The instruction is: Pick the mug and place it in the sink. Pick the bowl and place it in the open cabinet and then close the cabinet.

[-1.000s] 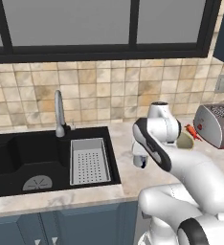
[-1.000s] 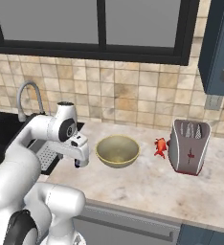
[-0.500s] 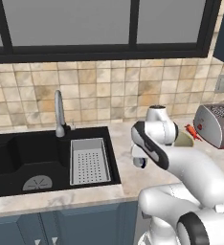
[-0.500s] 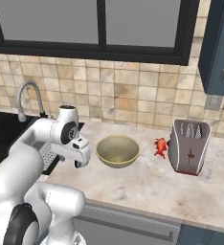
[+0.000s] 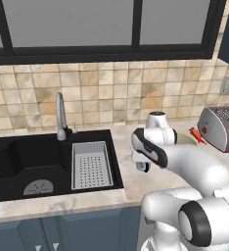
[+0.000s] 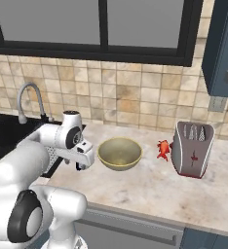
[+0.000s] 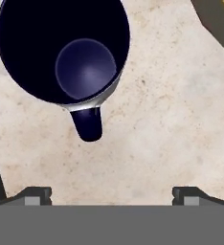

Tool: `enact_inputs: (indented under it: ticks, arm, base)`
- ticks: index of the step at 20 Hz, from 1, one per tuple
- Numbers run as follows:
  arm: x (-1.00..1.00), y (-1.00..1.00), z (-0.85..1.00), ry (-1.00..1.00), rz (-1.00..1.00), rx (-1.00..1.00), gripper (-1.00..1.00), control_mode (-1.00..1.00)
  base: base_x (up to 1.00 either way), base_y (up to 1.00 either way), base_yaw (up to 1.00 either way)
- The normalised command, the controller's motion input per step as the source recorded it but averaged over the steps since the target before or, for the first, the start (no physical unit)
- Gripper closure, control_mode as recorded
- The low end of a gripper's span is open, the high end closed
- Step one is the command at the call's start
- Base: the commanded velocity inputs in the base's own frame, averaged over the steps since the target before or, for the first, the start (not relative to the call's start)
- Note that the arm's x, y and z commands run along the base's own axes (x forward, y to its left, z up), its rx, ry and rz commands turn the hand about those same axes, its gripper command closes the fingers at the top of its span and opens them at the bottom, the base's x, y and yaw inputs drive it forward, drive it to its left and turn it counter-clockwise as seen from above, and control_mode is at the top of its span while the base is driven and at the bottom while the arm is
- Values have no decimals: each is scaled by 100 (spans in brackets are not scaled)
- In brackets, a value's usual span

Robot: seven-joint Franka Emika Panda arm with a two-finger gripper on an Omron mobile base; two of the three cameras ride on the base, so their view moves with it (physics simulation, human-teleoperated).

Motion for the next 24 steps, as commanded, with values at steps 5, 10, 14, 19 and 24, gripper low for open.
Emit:
enact_inputs:
  ticks: [5,10,14,19,24]
  arm:
    - [39,0,-12,0,0,-1,-100,-100]
    - [34,1,-9,0,0,0,-100,-100]
    - [31,1,-13,0,0,0,-100,-100]
    - [14,1,-27,0,0,0,-100,-100]
    - [-1,0,-28,0,0,0,-100,-100]
  base:
    - [0,0,0]
    - [0,0,0]
    - [0,0,0]
    - [0,0,0]
    - [0,0,0]
